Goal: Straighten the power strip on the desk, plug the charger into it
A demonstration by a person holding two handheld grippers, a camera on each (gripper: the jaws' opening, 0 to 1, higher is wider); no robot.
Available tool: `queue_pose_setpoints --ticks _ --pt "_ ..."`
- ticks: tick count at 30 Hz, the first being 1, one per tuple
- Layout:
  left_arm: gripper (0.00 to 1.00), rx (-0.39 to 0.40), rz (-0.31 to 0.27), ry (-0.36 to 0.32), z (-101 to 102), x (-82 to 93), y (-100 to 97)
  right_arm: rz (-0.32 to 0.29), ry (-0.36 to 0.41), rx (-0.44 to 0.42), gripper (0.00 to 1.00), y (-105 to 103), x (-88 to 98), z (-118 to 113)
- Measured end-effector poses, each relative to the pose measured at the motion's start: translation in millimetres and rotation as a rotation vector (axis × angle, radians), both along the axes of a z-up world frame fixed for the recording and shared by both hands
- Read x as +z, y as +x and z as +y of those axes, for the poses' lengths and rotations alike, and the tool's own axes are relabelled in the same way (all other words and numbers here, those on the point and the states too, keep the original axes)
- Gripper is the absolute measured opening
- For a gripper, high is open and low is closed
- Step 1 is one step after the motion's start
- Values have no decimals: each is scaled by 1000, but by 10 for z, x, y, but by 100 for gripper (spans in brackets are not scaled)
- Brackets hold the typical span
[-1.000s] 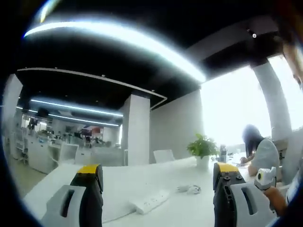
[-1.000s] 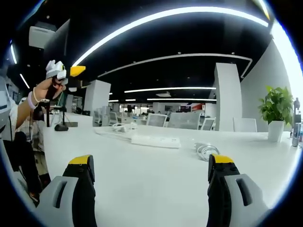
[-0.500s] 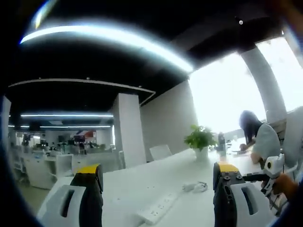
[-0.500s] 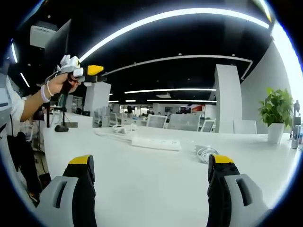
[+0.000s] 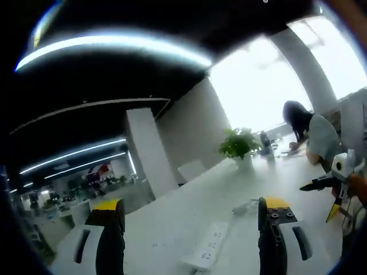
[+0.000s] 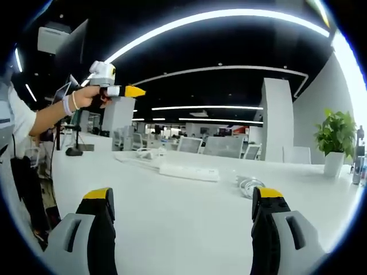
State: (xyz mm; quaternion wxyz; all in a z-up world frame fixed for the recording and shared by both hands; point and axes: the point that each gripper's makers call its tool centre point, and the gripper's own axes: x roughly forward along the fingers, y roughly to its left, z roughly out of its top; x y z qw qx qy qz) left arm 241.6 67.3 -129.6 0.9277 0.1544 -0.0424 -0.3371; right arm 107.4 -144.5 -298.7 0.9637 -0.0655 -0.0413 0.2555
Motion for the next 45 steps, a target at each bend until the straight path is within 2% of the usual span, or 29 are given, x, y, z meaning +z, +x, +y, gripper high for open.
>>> queue_pose_setpoints --ticks 3,10,19,24,26,31,34,39,45 --pt "99 9 17 71 -38 -76 142 -2 -1 0 100 -1 11 -4" --pt "99 25 38 186 -79 -247 403 -1 -6 -1 100 -10 10 -13" --pt "99 8 44 296 -175 -373 753 6 -9 -2 99 -5 -8 -3" --pt "99 -2 83 356 -257 -483 952 8 -14 2 99 12 -8 17" --pt "99 5 95 416 -257 -562 1030 8 -14 2 99 17 -7 19" --pt "99 -6 125 536 -326 -778 1128 12 -21 3 99 41 -10 28" --pt "99 -14 154 560 -381 -896 1159 12 -20 2 99 48 1 32" --pt "99 -28 188 688 -385 -1117 1204 11 -26 7 99 48 10 59" --pt "99 -27 265 760 -377 -1325 1274 10 -29 5 99 54 23 59"
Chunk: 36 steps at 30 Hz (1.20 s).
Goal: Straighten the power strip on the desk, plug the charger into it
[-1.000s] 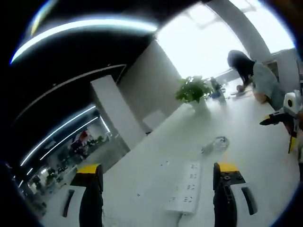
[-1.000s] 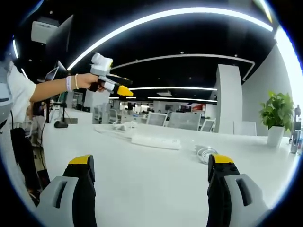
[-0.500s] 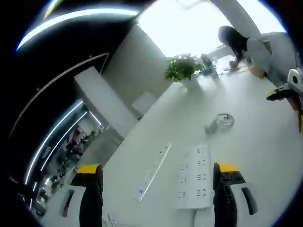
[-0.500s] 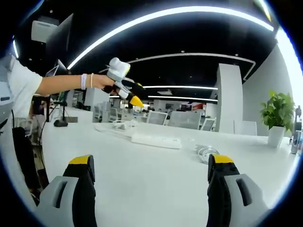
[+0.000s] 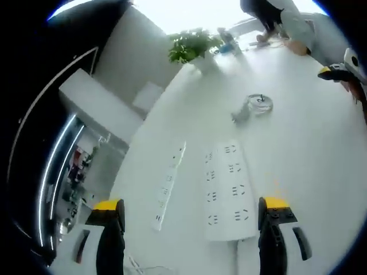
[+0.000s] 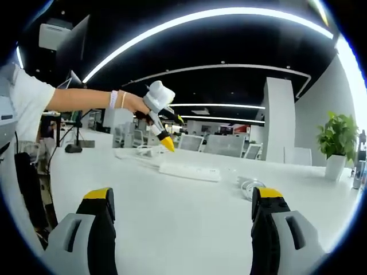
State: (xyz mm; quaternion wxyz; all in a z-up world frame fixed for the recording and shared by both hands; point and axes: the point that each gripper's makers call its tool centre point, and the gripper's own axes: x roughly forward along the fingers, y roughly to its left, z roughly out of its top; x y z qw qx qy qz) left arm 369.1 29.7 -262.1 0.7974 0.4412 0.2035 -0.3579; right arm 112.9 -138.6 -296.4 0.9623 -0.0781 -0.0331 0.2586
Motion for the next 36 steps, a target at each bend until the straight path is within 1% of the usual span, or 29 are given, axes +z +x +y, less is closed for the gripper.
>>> queue_pose_setpoints --ticks 3,6,8,11,14,17,24,31,32,36 --pt "99 28 56 21 23 -109 22 -3 1 -5 99 4 15 -10" --pt "99 58 98 44 43 -201 44 -6 2 -11 99 10 27 -23" --pt "99 69 107 39 33 -227 70 -8 3 -12 99 14 32 -27" --pt "99 85 136 27 5 -282 85 -6 1 -14 99 18 29 -38" --pt "99 96 157 30 -8 -332 101 -7 -1 -16 99 16 32 -57" --pt "99 117 208 28 -5 -411 92 -12 5 -25 99 14 45 -94" --pt "99 132 293 75 33 -586 46 -12 17 -34 99 3 46 -142" --pt "99 126 337 95 25 -670 -8 -10 20 -37 98 -2 45 -145" --pt "99 128 351 106 34 -703 -27 -11 19 -37 98 -4 50 -147" --pt "99 138 373 106 43 -732 -6 -12 19 -40 98 -8 54 -157"
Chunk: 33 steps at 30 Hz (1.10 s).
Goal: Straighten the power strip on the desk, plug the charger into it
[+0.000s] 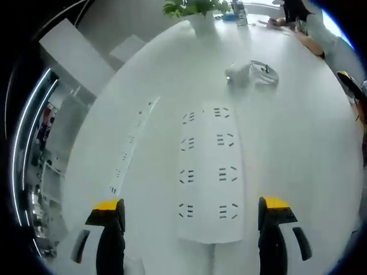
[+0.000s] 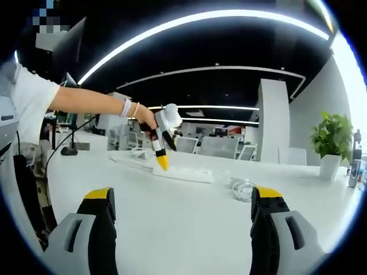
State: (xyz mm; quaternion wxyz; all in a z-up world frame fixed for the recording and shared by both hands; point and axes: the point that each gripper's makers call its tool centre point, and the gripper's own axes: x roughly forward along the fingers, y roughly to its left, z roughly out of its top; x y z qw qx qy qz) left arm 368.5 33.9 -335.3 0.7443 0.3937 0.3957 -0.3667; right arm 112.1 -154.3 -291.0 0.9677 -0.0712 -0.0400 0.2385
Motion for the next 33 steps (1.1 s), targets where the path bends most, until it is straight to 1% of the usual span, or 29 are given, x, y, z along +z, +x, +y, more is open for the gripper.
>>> queue_pose_setpoints --ticks 3,7,10,13,15,18,21,27,31,33 --pt "99 5 17 -8 -1 -7 41 2 -1 -2 98 -2 -5 -8" --pt "99 4 38 -1 -21 -24 -35 1 0 -3 98 -1 0 -16" --pt "97 1 55 -7 -20 -35 22 0 -2 -3 98 -6 5 -21" --pt "96 -1 83 7 -21 -86 -8 2 -4 -5 98 -13 0 -29" --pt "96 4 85 16 -26 -108 -64 2 -4 -8 98 -19 1 -42" --pt "97 3 94 20 -24 -122 -21 1 -4 -14 98 -24 5 -64" --pt "99 5 95 24 -30 -134 -25 2 -4 -18 98 -25 3 -77" --pt "99 8 112 28 -26 -188 -26 7 -9 -19 98 -33 -18 -88" --pt "99 9 126 22 -32 -208 20 13 -9 -25 98 -30 -40 -108" --pt "99 15 130 20 -46 -232 -5 14 -7 -25 97 -29 -45 -110"
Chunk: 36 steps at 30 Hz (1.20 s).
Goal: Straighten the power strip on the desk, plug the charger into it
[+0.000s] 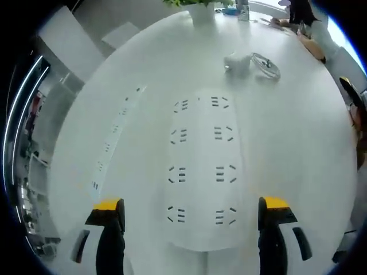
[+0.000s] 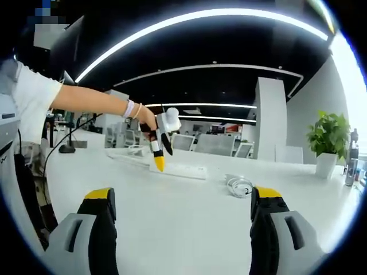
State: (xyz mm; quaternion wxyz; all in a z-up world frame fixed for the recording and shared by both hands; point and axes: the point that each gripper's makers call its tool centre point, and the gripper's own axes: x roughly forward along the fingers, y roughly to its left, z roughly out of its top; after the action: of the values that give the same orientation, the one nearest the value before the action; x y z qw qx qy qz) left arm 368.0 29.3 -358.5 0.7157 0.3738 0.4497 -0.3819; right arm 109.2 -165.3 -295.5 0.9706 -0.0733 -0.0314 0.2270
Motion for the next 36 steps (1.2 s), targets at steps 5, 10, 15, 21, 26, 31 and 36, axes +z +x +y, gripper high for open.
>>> queue_pose_setpoints --ticks 5,10,15,21,26,31,36 --pt "99 18 21 -3 -19 -49 -70 10 -2 -1 97 10 -37 -4" --pt "99 42 43 -16 -16 -58 -33 11 -3 1 97 11 -41 -8" --pt "99 67 83 -31 -25 -81 -43 8 -4 1 96 5 -30 -9" --pt "99 93 108 -44 -17 -102 3 12 -4 -6 96 -6 -42 -32" --pt "99 100 126 -54 -30 -139 22 10 -5 -11 96 -17 -37 -61" --pt "98 96 139 -38 -29 -179 44 15 -2 -17 95 -14 -54 -85" --pt "97 88 146 -41 -68 -182 12 16 -2 -15 95 -10 -61 -86"
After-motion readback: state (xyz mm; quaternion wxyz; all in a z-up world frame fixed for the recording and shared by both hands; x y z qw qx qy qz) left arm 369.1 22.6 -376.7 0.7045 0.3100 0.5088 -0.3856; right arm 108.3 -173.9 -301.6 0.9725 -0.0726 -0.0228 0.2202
